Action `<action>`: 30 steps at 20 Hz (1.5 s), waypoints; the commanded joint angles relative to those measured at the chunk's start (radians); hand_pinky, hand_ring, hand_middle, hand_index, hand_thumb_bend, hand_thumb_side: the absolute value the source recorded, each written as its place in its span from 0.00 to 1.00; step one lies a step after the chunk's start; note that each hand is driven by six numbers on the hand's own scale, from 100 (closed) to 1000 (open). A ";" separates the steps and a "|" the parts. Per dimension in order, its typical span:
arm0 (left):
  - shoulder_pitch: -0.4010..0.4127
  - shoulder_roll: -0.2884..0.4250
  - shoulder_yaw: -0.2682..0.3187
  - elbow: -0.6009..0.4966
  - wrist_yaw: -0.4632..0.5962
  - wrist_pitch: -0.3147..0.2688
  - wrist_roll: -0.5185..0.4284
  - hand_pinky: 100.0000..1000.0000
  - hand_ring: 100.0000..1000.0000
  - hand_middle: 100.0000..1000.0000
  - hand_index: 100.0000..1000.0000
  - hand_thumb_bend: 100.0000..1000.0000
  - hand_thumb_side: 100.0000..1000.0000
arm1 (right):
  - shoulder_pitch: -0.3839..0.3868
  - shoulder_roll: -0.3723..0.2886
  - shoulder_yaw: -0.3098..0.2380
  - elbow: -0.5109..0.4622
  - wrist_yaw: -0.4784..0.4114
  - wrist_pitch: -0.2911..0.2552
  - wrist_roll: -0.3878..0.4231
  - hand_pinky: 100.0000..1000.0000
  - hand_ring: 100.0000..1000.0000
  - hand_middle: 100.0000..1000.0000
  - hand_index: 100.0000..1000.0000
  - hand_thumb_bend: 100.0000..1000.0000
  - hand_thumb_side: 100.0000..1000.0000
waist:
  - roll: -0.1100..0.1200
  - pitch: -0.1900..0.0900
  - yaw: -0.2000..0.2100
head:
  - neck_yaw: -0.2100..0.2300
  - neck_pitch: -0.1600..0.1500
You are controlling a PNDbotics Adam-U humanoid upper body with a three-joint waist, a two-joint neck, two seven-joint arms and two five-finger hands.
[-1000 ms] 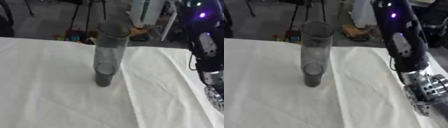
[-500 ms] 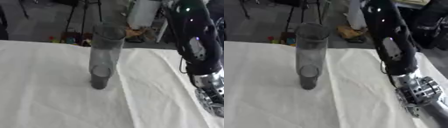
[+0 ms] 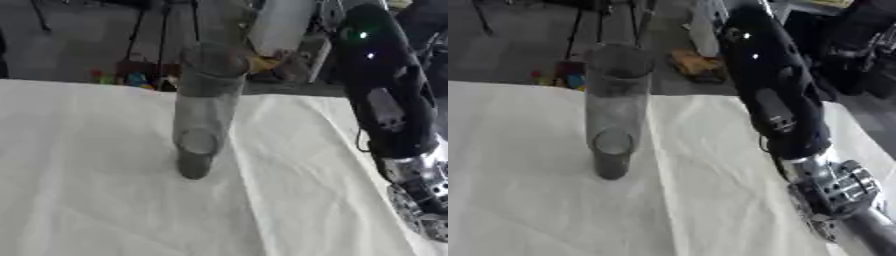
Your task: Arrange flowers into the vase.
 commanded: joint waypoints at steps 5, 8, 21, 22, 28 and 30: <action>-0.018 0.001 -0.002 -0.013 0.004 0.001 -0.007 0.73 0.77 0.83 0.84 0.00 0.56 | -0.010 0.002 -0.002 -0.021 0.040 -0.009 -0.017 0.00 0.00 0.00 0.02 0.00 0.00 | 0.008 -0.014 0.005 | -0.016 -0.021; -0.019 -0.002 -0.001 -0.013 0.005 0.001 -0.007 0.73 0.77 0.83 0.84 0.00 0.56 | -0.006 0.007 -0.007 -0.021 0.042 -0.020 -0.014 0.00 0.00 0.00 0.02 0.00 0.00 | 0.009 -0.010 0.013 | -0.023 -0.026; -0.029 -0.018 -0.004 -0.013 0.002 -0.003 -0.014 0.73 0.77 0.83 0.84 0.00 0.56 | 0.017 0.021 -0.015 -0.034 0.056 -0.045 0.064 0.00 0.00 0.00 0.02 0.00 0.00 | 0.013 0.016 0.029 | -0.036 -0.040; -0.030 -0.019 -0.004 -0.013 0.002 -0.003 -0.014 0.73 0.77 0.83 0.84 0.00 0.56 | 0.020 0.024 -0.013 -0.037 0.059 -0.044 0.069 0.00 0.00 0.00 0.02 0.00 0.00 | 0.013 0.016 0.029 | -0.035 -0.039; -0.031 -0.021 -0.003 -0.013 0.002 -0.004 -0.013 0.73 0.77 0.83 0.84 0.00 0.56 | 0.040 0.038 -0.005 -0.047 0.072 -0.035 0.108 0.00 0.00 0.00 0.02 0.00 0.00 | 0.014 0.022 0.029 | -0.031 -0.037; -0.032 -0.023 -0.003 -0.013 0.001 -0.003 -0.013 0.73 0.77 0.83 0.84 0.00 0.56 | 0.047 0.044 -0.004 -0.050 0.070 -0.032 0.117 0.00 0.00 0.00 0.03 0.00 0.00 | 0.014 0.025 0.028 | -0.031 -0.038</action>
